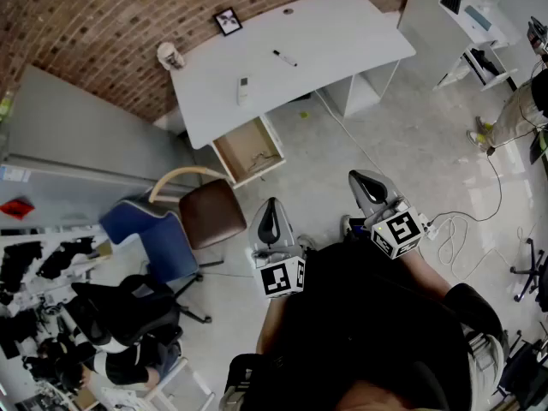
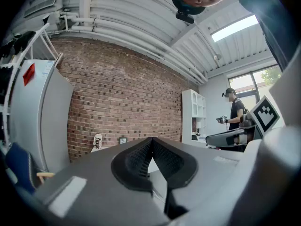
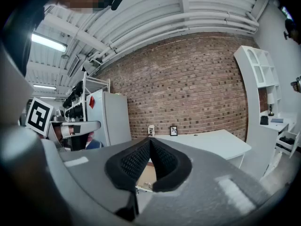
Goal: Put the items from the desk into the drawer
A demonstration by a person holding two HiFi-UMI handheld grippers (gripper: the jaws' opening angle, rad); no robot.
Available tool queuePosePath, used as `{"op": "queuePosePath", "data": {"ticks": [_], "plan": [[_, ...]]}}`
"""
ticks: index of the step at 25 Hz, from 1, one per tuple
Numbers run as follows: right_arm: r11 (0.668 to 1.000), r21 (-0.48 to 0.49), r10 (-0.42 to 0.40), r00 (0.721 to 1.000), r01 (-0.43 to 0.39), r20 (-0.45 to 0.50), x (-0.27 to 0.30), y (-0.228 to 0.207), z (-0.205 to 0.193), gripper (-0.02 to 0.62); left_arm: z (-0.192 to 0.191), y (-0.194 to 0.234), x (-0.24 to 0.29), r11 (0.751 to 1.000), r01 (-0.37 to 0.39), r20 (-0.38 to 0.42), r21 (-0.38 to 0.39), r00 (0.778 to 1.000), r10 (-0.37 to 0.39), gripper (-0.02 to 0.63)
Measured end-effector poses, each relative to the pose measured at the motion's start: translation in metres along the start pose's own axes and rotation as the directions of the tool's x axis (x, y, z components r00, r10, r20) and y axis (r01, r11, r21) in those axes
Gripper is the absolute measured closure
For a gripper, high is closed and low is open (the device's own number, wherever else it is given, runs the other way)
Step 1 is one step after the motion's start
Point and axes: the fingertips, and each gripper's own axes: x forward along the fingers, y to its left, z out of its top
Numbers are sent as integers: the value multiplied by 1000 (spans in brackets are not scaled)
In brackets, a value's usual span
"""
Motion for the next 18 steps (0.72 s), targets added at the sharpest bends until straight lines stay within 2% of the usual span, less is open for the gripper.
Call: {"op": "queuePosePath", "data": {"ticks": [12,14,15,18], "plan": [[1000,-8,-23,1000,23,18,-7,-3,2,590,-2,-8,-3,1000,7,-3,-3,1000,-7,592],[1000,-10,-28,999,28,19,-7,-5,1,454,-3,-10,-3,1000,9,-6,-1,1000,-9,592],[1000,-11,-29,1000,29,12,-6,-7,-1,419,-4,-11,-2,1000,10,-8,-2,1000,-10,592],[999,-20,-33,999,32,-17,-6,-11,-7,411,-3,-15,-1,1000,14,-9,-2,1000,-14,592]]}}
